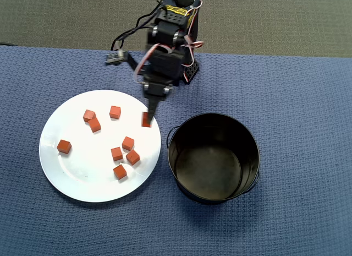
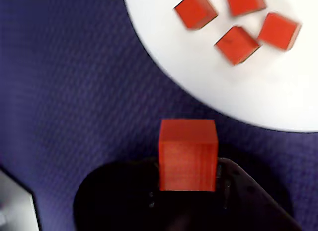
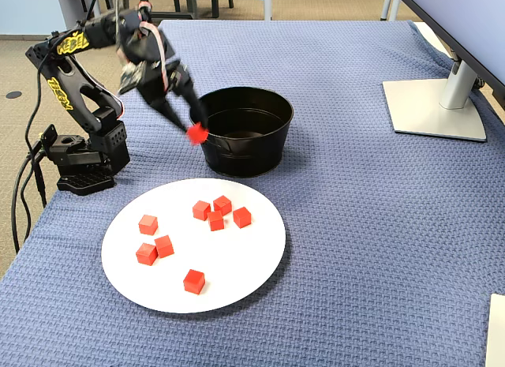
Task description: Pick up the red cubes from the white plate and place them in the black recipient
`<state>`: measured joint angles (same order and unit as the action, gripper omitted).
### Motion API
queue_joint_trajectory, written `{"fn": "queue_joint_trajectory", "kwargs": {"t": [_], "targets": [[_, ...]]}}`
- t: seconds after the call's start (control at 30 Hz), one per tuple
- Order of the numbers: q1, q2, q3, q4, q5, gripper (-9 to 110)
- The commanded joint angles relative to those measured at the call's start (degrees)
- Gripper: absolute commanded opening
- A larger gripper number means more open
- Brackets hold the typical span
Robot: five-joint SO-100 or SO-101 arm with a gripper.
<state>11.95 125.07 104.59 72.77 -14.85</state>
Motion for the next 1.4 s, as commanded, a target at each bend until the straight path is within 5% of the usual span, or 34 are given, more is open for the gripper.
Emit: {"fn": "queue_joint_trajectory", "kwargs": {"t": [0.0,0.23,0.37,0.47,0.9,1.37], "targets": [[-11.07,-1.85,-6.68,-0.18,7.03,0],[-25.22,-8.53,-6.86,-3.69,13.80,0],[-30.59,-13.62,-8.17,-4.04,11.51,34],[-30.59,-13.62,-9.93,-2.99,9.67,37],[0.35,-10.02,-9.49,10.63,-14.77,25],[24.61,-12.22,7.82,6.59,-17.14,13]]}}
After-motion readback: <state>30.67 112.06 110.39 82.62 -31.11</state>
